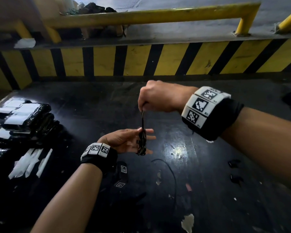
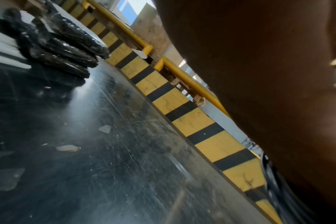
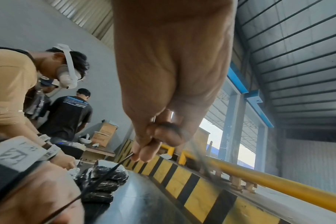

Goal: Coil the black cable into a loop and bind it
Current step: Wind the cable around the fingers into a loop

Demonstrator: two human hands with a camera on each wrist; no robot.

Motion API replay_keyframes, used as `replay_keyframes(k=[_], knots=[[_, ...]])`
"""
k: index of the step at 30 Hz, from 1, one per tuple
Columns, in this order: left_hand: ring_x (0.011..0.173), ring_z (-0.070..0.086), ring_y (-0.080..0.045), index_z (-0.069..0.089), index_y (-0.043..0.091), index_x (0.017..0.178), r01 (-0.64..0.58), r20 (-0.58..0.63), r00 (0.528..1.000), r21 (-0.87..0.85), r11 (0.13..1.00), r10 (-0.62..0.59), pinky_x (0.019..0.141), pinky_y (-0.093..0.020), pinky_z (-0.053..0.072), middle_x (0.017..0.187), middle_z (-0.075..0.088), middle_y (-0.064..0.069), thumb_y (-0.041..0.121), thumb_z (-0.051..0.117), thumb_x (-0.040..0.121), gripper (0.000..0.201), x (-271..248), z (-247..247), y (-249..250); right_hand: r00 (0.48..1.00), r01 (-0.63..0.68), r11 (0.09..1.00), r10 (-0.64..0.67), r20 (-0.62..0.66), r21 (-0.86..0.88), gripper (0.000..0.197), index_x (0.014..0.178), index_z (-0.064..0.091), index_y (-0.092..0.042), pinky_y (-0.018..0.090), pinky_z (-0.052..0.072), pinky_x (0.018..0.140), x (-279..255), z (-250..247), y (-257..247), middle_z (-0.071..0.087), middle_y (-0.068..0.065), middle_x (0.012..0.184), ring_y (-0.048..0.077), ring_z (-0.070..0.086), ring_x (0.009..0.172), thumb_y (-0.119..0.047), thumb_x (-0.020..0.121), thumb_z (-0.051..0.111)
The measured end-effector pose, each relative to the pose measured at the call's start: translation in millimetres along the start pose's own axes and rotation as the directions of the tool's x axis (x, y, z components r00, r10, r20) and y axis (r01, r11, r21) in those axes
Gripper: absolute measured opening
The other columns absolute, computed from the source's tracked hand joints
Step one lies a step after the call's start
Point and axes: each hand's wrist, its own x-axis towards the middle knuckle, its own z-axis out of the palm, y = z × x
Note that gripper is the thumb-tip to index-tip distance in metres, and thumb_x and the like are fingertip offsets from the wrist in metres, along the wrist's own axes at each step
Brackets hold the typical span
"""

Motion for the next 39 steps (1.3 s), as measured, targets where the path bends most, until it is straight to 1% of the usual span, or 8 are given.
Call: replay_keyframes(k=[10, 19, 23, 26, 29, 33, 37, 39], knots=[[0.131, 0.04, -0.066, 0.068, 0.015, 0.129, -0.031, 0.215, 0.976, -0.072, 0.997, 0.046, 0.106, -0.056, 0.046, 0.159, 0.037, -0.025, 0.036, 0.066, 0.094, 0.041, -9.3, 26.5, -3.1, 0.998, 0.012, 0.994, -0.005, -0.063, 0.11, 0.016, 0.099, 0.081, -0.024, 0.037, 0.061, 0.083, 16.5, 8.9, 37.1, 0.075, -0.01, 0.089, 0.009, 0.072, 0.085, -0.016, 0.094, 0.068], [0.133, 0.023, -0.075, 0.065, 0.019, 0.133, -0.237, 0.405, 0.878, -0.093, 0.967, 0.254, 0.107, -0.053, 0.044, 0.164, 0.018, -0.03, 0.037, 0.058, 0.099, 0.039, -24.1, 43.6, 19.9, 0.983, -0.116, 0.908, 0.163, -0.086, 0.402, 0.019, 0.107, 0.08, -0.02, 0.032, 0.062, 0.08, -15.9, 104.7, 64.4, 0.08, -0.009, 0.095, -0.004, 0.07, 0.075, -0.014, 0.09, 0.074], [0.133, 0.033, -0.068, 0.063, 0.02, 0.134, -0.309, 0.361, 0.884, -0.026, 0.951, 0.297, 0.112, -0.065, 0.031, 0.165, 0.018, -0.028, 0.04, 0.055, 0.1, 0.04, -21.4, 46.5, 38.4, 0.988, -0.082, 0.859, 0.136, -0.071, 0.506, 0.018, 0.108, 0.079, -0.013, 0.012, 0.044, 0.066, -35.4, 154.5, 38.0, 0.067, -0.036, 0.067, -0.019, 0.061, 0.064, -0.014, 0.092, 0.072], [0.133, 0.042, -0.061, 0.061, 0.024, 0.136, -0.317, 0.331, 0.895, 0.005, 0.948, 0.298, 0.113, -0.06, 0.034, 0.166, 0.021, -0.023, 0.043, 0.053, 0.1, 0.041, -16.8, 41.3, 48.4, 0.99, -0.065, 0.833, 0.123, -0.069, 0.549, 0.022, 0.112, 0.079, -0.021, 0.017, 0.05, 0.078, -42.2, 175.5, 21.6, 0.078, -0.015, 0.089, -0.005, 0.069, 0.08, -0.02, 0.091, 0.074], [0.137, 0.028, -0.068, 0.058, 0.024, 0.135, -0.316, 0.288, 0.907, -0.02, 0.949, 0.308, 0.112, -0.054, 0.041, 0.165, 0.024, -0.021, 0.043, 0.053, 0.1, 0.041, -10.9, 32.3, 52.5, 0.995, -0.077, 0.807, 0.104, -0.013, 0.586, 0.016, 0.106, 0.08, -0.021, 0.01, 0.046, 0.067, -50.9, 177.1, 14.2, 0.075, -0.014, 0.083, 0.0, 0.064, 0.064, -0.02, 0.094, 0.07], [0.137, 0.031, -0.066, 0.06, 0.03, 0.134, -0.319, 0.227, 0.921, -0.021, 0.948, 0.315, 0.113, -0.054, 0.04, 0.164, 0.03, -0.019, 0.047, 0.054, 0.098, 0.041, -1.8, 26.1, 51.5, 0.999, -0.014, 0.829, 0.031, -0.022, 0.558, 0.018, 0.109, 0.078, -0.018, -0.001, 0.039, 0.074, -61.6, 167.9, 8.1, 0.078, -0.013, 0.101, -0.018, 0.063, 0.082, -0.02, 0.099, 0.064], [0.137, 0.035, -0.064, 0.059, 0.031, 0.135, -0.301, 0.153, 0.942, -0.008, 0.953, 0.299, 0.116, -0.055, 0.037, 0.162, 0.035, -0.019, 0.048, 0.053, 0.098, 0.042, 5.9, 18.1, 45.6, 0.999, 0.0, 0.84, 0.022, -0.034, 0.542, 0.021, 0.111, 0.078, -0.014, 0.001, 0.045, 0.08, -68.4, 158.8, 6.8, 0.08, -0.004, 0.106, 0.002, 0.07, 0.1, -0.018, 0.1, 0.061], [0.135, 0.039, -0.063, 0.056, 0.031, 0.137, -0.293, 0.111, 0.95, 0.002, 0.956, 0.291, 0.114, -0.054, 0.04, 0.161, 0.038, -0.018, 0.049, 0.051, 0.098, 0.043, 9.2, 15.0, 41.7, 0.999, 0.014, 0.855, 0.013, -0.049, 0.519, 0.021, 0.108, 0.078, -0.009, -0.001, 0.042, 0.078, -70.1, 156.1, 7.0, 0.08, -0.002, 0.106, -0.002, 0.067, 0.1, -0.016, 0.1, 0.06]])
